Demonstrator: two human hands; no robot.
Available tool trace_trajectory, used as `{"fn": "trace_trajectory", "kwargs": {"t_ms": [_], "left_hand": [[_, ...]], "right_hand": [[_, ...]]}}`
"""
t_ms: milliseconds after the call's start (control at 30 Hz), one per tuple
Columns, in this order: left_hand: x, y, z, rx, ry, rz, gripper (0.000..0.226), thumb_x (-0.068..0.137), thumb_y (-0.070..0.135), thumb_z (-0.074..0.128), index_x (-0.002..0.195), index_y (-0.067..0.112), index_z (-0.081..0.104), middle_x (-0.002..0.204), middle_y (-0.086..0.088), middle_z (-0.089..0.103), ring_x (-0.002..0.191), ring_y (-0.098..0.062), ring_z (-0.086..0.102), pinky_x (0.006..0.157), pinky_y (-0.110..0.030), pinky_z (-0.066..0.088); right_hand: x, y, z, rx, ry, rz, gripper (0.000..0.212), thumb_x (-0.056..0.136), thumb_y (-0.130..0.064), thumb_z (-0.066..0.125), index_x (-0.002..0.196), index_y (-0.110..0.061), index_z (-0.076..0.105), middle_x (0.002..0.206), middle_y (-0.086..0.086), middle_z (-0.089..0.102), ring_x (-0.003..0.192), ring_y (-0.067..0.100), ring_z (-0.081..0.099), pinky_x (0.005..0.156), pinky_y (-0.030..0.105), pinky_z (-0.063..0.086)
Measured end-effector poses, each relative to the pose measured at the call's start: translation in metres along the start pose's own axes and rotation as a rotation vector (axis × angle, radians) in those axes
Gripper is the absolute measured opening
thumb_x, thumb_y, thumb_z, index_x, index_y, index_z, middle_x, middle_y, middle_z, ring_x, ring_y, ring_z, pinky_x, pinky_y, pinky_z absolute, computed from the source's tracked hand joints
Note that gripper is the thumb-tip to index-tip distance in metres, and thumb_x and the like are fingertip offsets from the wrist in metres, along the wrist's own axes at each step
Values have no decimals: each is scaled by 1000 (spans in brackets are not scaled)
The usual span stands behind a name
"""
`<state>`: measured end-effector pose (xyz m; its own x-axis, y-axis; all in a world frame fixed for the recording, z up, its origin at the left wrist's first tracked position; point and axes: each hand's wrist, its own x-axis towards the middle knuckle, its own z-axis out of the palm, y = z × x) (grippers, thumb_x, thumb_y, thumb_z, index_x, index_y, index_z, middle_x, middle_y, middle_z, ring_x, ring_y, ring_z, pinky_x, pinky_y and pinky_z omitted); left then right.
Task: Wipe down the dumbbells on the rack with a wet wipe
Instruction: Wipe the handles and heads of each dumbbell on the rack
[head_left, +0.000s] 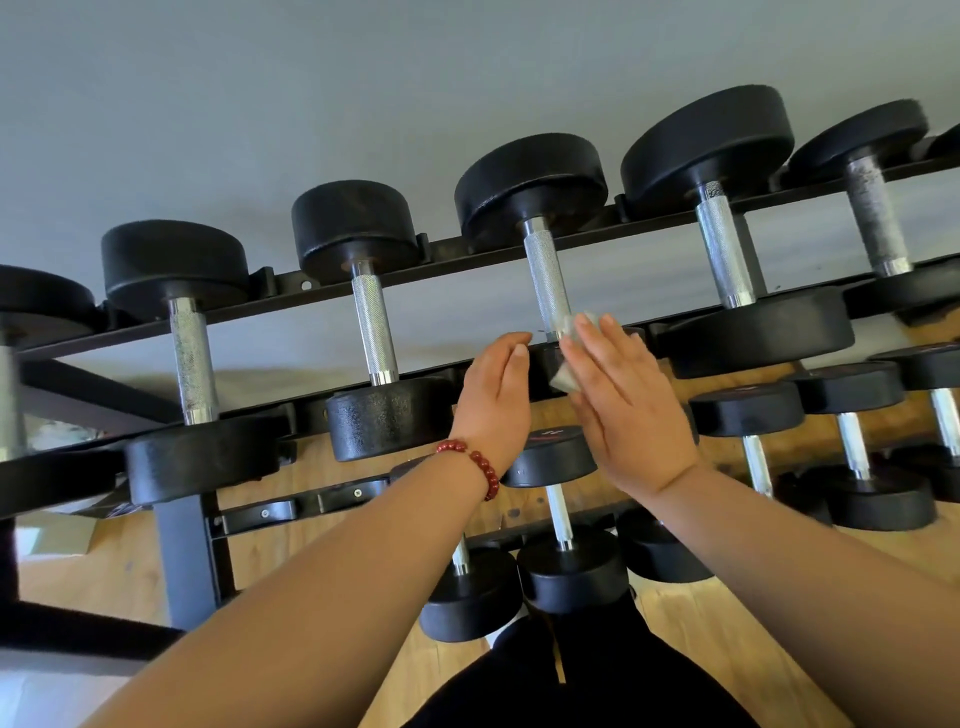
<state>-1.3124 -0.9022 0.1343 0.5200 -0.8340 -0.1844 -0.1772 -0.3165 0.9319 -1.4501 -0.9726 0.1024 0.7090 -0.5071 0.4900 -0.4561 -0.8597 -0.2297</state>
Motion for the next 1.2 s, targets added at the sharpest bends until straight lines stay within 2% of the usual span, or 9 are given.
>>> {"fn": "trace_trajectory", "kwargs": {"t_ms": [100, 200, 300, 467, 633, 800, 933, 1100, 1200], "left_hand": [[-4, -1, 5, 44, -12, 21, 35, 106, 26, 30, 136, 23, 48, 131, 11, 45, 130, -3, 34, 113, -23, 26], [-4, -1, 8, 70, -15, 4, 40, 106, 29, 27, 144, 25, 41, 151, 7, 35, 142, -5, 22, 118, -26, 17], [-1, 5, 10, 90, 9, 20, 42, 106, 30, 26, 146, 24, 37, 156, 5, 30, 146, -6, 16, 119, -24, 13], [14, 15, 17, 147, 9, 85, 44, 106, 30, 25, 149, 24, 32, 158, 2, 26, 147, -9, 13, 115, -20, 9], [15, 6, 21, 218, 47, 155, 41, 106, 27, 26, 144, 20, 41, 150, 1, 40, 141, -10, 28, 117, -25, 19], [17, 1, 23, 249, 70, 203, 40, 106, 25, 26, 140, 18, 46, 143, 2, 47, 134, -8, 36, 114, -24, 25], [18, 2, 23, 264, 63, 214, 40, 106, 25, 26, 138, 16, 47, 140, 1, 49, 131, -8, 38, 115, -27, 26], [19, 15, 26, 243, 113, 272, 47, 99, 31, 22, 130, 16, 54, 131, 5, 54, 125, 0, 40, 119, -22, 7], [23, 21, 32, 298, 116, 291, 48, 99, 31, 23, 130, 15, 55, 131, 4, 56, 125, -1, 41, 120, -22, 8]], "right_hand": [[-2, 0, -1, 23, -6, 47, 46, 107, -30, 25, 145, -7, 35, 151, 15, 38, 143, 30, 28, 118, 42, 20], [18, -6, -1, 108, 0, 211, 48, 105, -29, 27, 145, -5, 39, 152, 16, 37, 144, 28, 26, 119, 40, 17], [15, -11, -1, 157, 12, 308, 49, 104, -28, 29, 147, -6, 38, 155, 13, 32, 147, 24, 19, 121, 38, 12], [1, -15, 3, 231, 48, 370, 49, 104, -27, 29, 149, -8, 31, 157, 6, 23, 148, 17, 12, 122, 30, 6], [27, -7, -7, 417, 15, 633, 46, 106, -27, 28, 151, -15, 31, 160, -1, 24, 147, 7, 11, 122, 33, 13], [-1, -19, -2, 309, -10, 491, 52, 105, -35, 23, 152, -15, 26, 158, -6, 12, 147, 4, 1, 121, 28, 8], [18, -5, -7, 423, -7, 585, 48, 106, -30, 26, 151, -15, 30, 159, -4, 21, 147, 6, 10, 122, 32, 12], [10, -11, -7, 441, 14, 611, 50, 106, -37, 26, 153, -19, 23, 160, -6, 16, 148, 3, 7, 120, 24, 10], [1, -11, -5, 452, 13, 574, 50, 105, -37, 25, 152, -22, 18, 157, -13, 12, 146, -4, 4, 119, 17, 8]]}}
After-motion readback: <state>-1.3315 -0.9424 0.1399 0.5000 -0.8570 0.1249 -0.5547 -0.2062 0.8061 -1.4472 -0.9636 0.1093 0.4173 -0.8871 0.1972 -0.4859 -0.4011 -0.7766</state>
